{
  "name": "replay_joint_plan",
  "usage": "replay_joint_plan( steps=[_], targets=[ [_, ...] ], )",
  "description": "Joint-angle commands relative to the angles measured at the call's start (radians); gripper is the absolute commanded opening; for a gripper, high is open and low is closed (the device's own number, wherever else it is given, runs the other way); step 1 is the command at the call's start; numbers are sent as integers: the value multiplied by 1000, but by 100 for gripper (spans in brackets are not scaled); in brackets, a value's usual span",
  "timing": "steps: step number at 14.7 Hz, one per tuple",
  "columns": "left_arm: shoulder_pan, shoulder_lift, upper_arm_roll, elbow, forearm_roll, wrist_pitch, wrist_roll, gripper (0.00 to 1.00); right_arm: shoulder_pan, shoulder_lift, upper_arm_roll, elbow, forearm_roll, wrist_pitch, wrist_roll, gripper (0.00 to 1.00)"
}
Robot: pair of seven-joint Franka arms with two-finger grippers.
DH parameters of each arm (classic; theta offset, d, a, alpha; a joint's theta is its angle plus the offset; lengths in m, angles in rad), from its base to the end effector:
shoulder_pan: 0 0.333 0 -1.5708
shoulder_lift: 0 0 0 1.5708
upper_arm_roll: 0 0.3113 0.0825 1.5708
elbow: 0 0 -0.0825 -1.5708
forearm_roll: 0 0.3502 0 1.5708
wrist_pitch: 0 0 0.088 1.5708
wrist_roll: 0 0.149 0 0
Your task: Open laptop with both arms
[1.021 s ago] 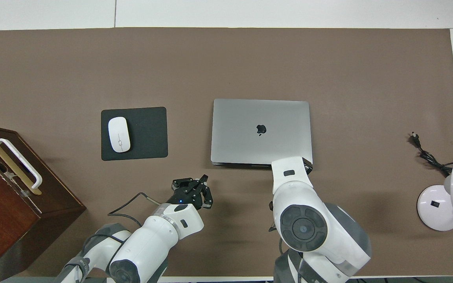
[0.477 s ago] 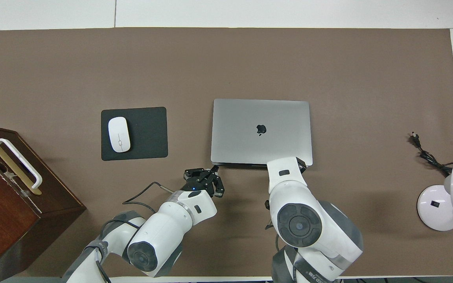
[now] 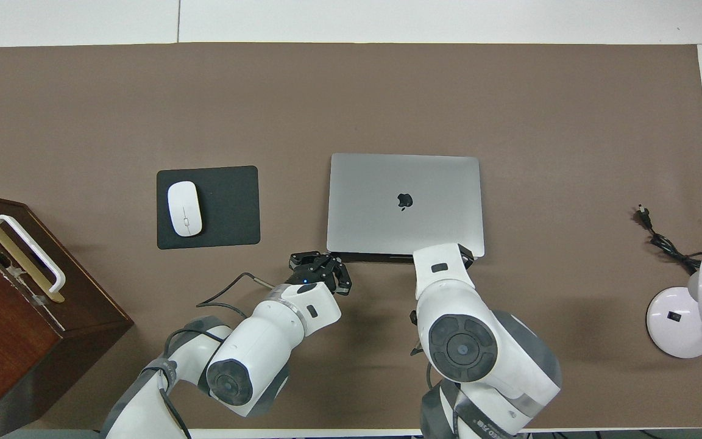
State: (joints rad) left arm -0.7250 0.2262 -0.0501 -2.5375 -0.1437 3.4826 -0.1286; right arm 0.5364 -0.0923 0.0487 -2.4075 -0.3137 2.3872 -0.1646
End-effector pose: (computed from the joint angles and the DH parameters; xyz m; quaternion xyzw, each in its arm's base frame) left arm 0.3841 -0.3498 0.2681 0.9088 -0.2261 0.3126 0.1588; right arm 0.3956 0.2479 0.3331 0.8781 0.4636 0.0581 0.1034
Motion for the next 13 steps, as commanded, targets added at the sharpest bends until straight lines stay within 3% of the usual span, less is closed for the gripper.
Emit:
replay_joint_plan(
  steps=[1, 13],
  targets=[
    [-7, 30, 7, 25, -20, 23, 4, 0, 0, -3, -4, -7, -25, 26, -6, 100],
    [-5, 65, 9, 49, -16, 23, 20, 0, 0, 20, -4, -7, -27, 67, 14, 100]
  ],
)
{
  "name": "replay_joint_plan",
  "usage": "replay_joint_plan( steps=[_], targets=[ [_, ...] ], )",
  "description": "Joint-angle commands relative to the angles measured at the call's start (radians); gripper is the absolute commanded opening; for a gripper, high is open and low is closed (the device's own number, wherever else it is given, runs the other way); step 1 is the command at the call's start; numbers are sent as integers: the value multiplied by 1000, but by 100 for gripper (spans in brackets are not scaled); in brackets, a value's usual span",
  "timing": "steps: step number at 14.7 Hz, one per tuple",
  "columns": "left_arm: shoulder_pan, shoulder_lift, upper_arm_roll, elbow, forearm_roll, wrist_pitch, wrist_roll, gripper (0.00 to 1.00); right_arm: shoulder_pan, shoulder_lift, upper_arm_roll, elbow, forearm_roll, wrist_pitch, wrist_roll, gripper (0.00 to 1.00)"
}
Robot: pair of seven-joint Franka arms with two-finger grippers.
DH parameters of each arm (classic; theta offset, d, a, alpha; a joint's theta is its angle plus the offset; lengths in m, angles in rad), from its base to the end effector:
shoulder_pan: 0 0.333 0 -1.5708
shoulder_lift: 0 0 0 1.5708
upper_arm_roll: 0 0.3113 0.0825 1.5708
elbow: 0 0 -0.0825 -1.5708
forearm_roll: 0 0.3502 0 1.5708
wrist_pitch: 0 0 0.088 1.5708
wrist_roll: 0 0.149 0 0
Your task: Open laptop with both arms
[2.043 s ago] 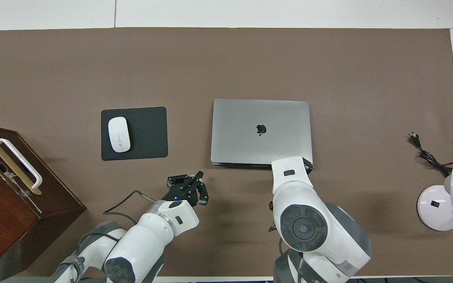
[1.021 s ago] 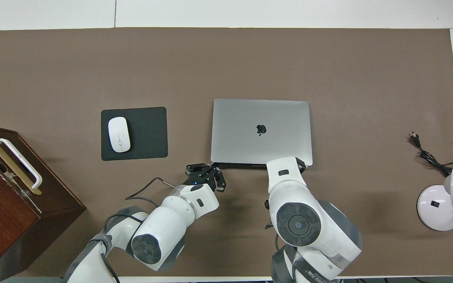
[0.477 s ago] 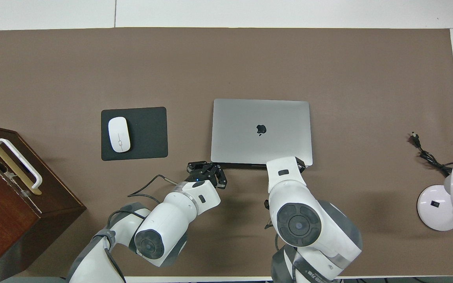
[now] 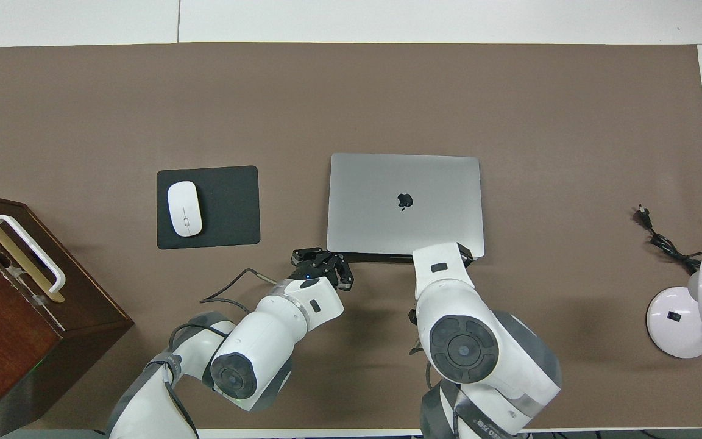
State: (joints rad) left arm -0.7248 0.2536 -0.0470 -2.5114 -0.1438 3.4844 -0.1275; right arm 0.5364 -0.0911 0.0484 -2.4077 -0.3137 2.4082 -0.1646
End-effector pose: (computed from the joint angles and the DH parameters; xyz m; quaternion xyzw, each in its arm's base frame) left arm 0.3906 -0.3536 0.2637 0.9091 -0.2248 0.3131 0.1583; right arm 0.3973 0.2502 0.3344 0.8773 0.4645 0.0673 0.1001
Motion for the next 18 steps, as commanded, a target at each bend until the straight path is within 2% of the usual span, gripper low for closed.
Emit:
replay_joint_plan(
  steps=[1, 3, 8, 10, 18],
  targets=[
    [-4, 38, 6, 23, -16, 21, 19, 0, -1, 37, -4, -5, -33, 74, 14, 100],
    [-4, 39, 7, 23, -13, 21, 19, 0, -3, 71, -5, -4, -51, 118, 25, 100],
    [10, 44, 7, 23, -11, 21, 25, 0, -16, 85, -5, 4, -70, 141, 28, 100],
    [12, 45, 6, 23, -11, 21, 25, 0, -52, 102, -4, 21, -70, 164, 27, 100],
    [10, 59, 7, 26, -11, 21, 31, 0, -55, 140, -4, 59, -70, 164, 23, 100]
  ],
)
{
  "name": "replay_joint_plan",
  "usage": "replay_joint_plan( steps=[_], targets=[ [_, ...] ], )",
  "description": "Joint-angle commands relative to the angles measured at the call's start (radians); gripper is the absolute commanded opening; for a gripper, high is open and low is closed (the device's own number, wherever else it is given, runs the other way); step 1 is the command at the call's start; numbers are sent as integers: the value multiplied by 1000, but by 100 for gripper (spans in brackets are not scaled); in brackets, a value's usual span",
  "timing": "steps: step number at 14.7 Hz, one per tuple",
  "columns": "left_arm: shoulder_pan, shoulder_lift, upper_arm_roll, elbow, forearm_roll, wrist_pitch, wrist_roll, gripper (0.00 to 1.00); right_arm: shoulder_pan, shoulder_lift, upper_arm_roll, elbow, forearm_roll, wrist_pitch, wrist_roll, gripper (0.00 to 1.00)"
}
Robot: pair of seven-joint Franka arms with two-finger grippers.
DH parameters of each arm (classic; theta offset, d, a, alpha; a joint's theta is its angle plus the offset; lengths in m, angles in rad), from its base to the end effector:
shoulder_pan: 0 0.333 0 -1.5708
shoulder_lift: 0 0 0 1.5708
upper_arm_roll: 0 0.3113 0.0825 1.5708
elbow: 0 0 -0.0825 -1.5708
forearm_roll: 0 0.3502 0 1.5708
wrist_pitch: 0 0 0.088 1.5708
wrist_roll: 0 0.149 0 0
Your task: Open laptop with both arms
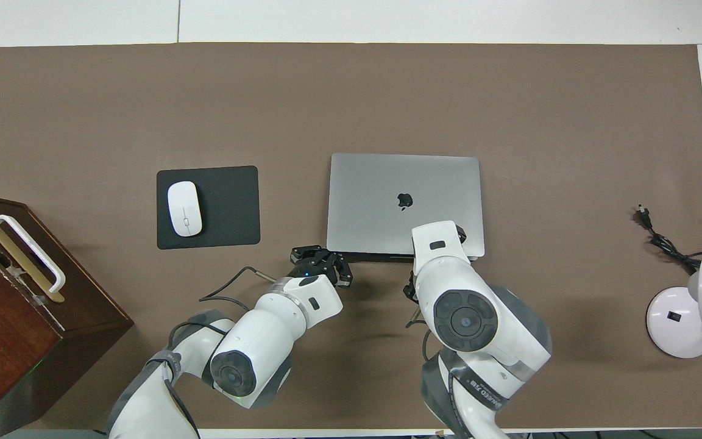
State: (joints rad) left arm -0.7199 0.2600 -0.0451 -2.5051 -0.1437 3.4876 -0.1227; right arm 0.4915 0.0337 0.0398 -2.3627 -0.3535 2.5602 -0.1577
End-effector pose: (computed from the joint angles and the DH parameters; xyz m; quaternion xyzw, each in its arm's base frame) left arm 0.3945 -0.3522 0.2631 0.9087 -0.2238 0.3154 0.1569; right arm 0.4347 0.2522 0.3076 0.8768 0.4617 0.0992 0.0908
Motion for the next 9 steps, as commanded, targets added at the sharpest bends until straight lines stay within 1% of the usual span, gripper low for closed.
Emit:
replay_joint_plan(
  steps=[1, 6, 9],
  targets=[
    [5, 54, 4, 22, -11, 18, 26, 0, -10, 14, 5, 14, -30, 9, 18, 100],
    [5, 54, 4, 23, -11, 18, 28, 0, -8, 29, 5, 14, -30, 17, 21, 100],
    [5, 54, 5, 25, -11, 18, 28, 0, -27, 40, 5, 16, -30, 60, 12, 100]
  ],
)
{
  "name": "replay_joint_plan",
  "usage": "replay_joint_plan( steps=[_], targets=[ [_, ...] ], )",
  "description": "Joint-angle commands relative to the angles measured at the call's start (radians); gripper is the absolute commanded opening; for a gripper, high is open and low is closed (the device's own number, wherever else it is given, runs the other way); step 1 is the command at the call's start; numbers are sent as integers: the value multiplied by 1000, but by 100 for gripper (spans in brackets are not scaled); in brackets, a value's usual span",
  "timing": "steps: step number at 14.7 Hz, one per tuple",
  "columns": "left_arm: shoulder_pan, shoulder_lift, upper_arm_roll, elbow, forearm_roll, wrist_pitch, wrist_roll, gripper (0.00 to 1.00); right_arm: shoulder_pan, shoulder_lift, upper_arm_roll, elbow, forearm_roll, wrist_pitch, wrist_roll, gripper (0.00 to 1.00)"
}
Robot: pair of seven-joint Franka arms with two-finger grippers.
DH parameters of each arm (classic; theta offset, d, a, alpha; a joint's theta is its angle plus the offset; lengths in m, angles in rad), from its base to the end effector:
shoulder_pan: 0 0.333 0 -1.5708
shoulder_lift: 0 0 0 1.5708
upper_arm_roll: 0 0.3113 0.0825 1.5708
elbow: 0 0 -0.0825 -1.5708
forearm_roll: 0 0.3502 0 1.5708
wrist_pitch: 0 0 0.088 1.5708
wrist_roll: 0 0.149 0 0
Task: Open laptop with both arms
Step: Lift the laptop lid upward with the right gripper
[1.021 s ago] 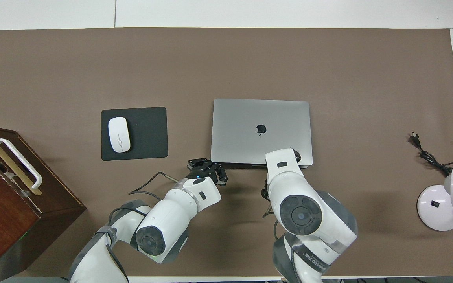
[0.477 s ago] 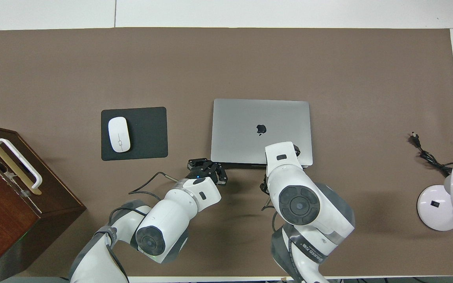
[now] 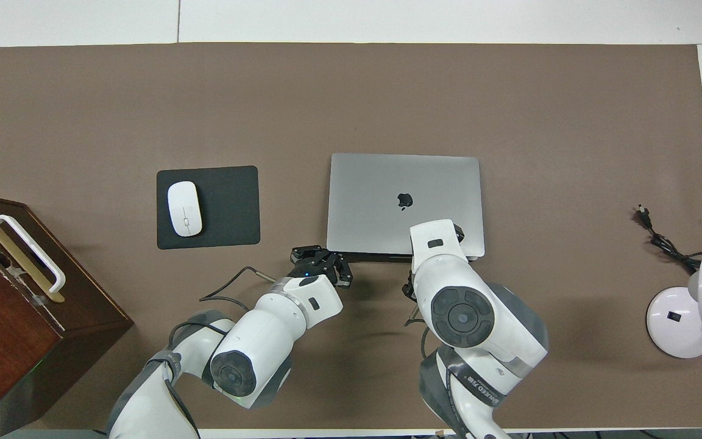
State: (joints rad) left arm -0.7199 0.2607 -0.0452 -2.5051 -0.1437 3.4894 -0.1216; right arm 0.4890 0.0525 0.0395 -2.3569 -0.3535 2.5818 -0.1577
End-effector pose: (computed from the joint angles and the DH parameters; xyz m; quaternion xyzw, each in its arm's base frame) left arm 0.3945 -0.3523 0.2630 0.9084 -0.2242 0.3160 0.1569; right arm 0.4383 0.2541 0.3028 0.8765 0.4621 0.1028 0.0874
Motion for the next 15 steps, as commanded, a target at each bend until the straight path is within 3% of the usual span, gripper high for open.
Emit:
replay_joint_plan(
  steps=[1, 15],
  targets=[
    [7, 55, 5, 25, -11, 16, 26, 0, -24, 21, 5, 10, -30, 38, 12, 100],
    [5, 66, 5, 31, -11, 16, 31, 0, -53, 78, 5, 134, -30, 34, -31, 100]
  ],
)
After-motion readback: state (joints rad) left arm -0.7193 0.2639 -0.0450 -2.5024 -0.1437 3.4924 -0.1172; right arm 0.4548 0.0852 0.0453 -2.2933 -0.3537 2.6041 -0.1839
